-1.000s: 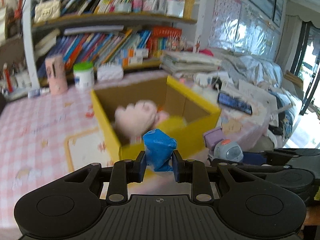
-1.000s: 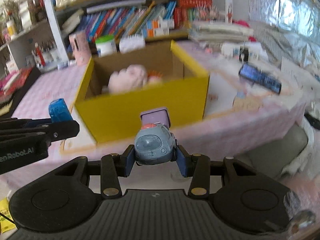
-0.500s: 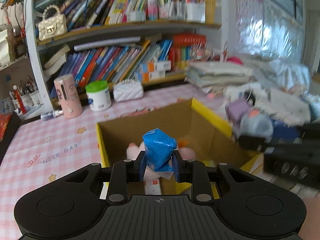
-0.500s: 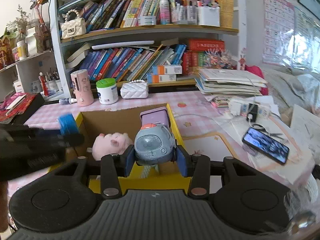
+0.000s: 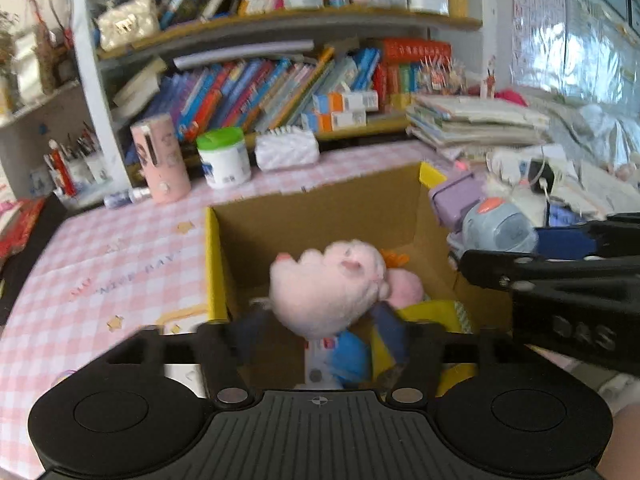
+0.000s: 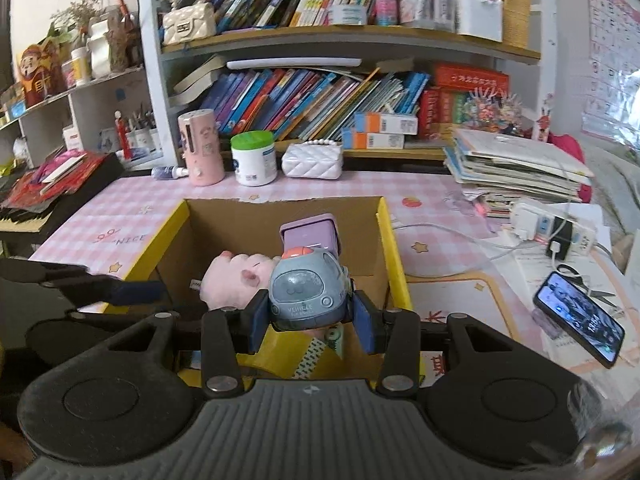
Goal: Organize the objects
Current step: 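Lower the car and blue item into the box and open both tools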
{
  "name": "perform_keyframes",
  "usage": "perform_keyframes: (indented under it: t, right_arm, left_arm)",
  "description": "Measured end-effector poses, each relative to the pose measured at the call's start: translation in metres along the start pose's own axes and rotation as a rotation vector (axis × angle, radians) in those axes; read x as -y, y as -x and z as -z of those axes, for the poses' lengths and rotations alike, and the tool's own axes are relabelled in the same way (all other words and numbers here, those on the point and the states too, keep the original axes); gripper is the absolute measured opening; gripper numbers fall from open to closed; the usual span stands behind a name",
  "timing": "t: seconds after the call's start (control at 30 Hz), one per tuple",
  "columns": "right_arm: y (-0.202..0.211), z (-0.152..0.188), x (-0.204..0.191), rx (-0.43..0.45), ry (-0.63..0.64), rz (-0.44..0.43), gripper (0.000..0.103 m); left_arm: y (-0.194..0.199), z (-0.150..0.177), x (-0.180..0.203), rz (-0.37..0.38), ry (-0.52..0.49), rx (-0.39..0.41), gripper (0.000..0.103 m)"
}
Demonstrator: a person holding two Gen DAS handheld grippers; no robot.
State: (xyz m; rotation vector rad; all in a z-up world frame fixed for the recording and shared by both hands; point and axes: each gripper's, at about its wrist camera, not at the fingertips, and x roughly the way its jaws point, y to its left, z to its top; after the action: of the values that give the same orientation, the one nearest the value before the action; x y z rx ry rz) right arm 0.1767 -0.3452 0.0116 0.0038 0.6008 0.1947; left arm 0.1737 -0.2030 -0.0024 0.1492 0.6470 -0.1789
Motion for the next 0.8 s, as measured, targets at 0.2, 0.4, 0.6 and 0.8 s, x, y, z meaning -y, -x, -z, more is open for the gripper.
perform_keyframes:
  t: [0.2, 0.4, 0.6, 0.8]
  right_arm:
    - [-0.016, -0.009, 0.003, -0.005, 0.017, -0.028, 0.041]
    - [-0.038, -0.015, -0.007, -0.031, 0.080, -0.066, 0.041]
    - [-0.068, -0.009, -0.026, -0.123, 0.161, -0.099, 0.041]
    - [-0.087, 0.004, -0.037, -0.193, 0.219, -0.106, 0.041]
  left_arm:
    - [0.031, 0.003, -0.012, -0.024, 0.049, 0.089, 0.086]
    - [0.068, 0.012, -0.032, -0.088, 0.162, 0.176, 0.093]
    - [0.085, 0.025, -0.052, -0.176, 0.273, 0.183, 0.097]
    - [0.091, 0.039, -0.056, -0.204, 0.311, 0.152, 0.097]
